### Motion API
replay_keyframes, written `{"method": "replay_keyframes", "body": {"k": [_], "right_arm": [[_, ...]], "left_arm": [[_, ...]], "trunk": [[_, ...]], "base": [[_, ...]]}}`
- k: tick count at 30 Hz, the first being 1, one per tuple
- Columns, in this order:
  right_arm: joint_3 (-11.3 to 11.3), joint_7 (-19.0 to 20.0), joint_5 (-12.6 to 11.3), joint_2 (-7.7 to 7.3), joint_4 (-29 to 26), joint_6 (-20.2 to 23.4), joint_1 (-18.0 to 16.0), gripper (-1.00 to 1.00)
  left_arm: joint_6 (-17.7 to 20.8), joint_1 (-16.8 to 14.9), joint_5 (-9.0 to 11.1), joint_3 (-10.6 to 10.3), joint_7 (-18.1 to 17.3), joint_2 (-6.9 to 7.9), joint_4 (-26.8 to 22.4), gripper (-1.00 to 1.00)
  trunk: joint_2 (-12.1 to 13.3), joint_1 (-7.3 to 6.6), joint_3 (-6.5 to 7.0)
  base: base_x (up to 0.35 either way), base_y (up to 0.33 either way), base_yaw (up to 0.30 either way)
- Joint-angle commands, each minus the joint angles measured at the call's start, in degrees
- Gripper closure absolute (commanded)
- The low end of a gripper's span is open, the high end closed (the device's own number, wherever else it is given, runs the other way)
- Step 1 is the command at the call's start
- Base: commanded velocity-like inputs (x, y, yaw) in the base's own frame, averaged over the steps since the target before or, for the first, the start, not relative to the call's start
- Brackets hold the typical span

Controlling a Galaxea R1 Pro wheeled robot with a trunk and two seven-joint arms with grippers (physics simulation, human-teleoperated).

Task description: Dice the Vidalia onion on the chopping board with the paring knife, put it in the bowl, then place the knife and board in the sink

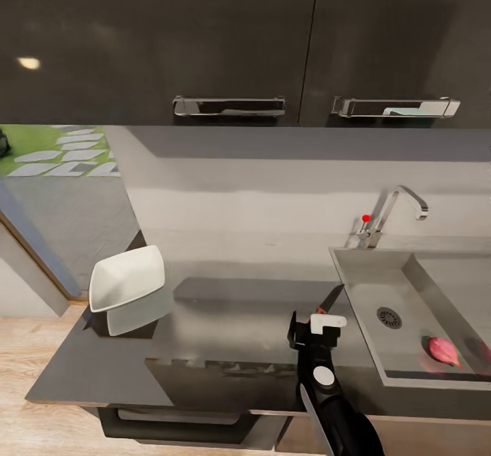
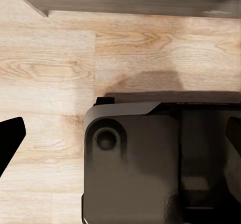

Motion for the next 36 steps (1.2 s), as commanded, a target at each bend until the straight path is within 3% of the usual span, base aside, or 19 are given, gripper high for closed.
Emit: {"method": "replay_keyframes", "body": {"k": [1,16,36], "right_arm": [[0.1,-0.3,0.6,-0.01,0.0,0.4,0.0,-1.0],[0.1,-0.3,0.6,0.02,0.0,0.3,0.0,-1.0],[0.1,-0.3,0.6,0.02,0.0,0.3,0.0,-1.0]], "left_arm": [[-0.1,0.0,-0.6,0.3,0.0,-0.07,-0.1,-1.0],[-0.1,0.0,-0.6,0.2,0.0,-0.07,-0.1,-1.0],[-0.1,0.0,-0.6,0.3,0.0,-0.07,-0.1,-1.0]], "trunk": [[-0.1,0.03,-0.1],[-0.1,0.03,-0.1],[-0.1,0.03,-0.1]], "base": [[-0.005,-0.001,0.0],[-0.02,-0.005,0.0],[-0.134,-0.165,0.0]]}}
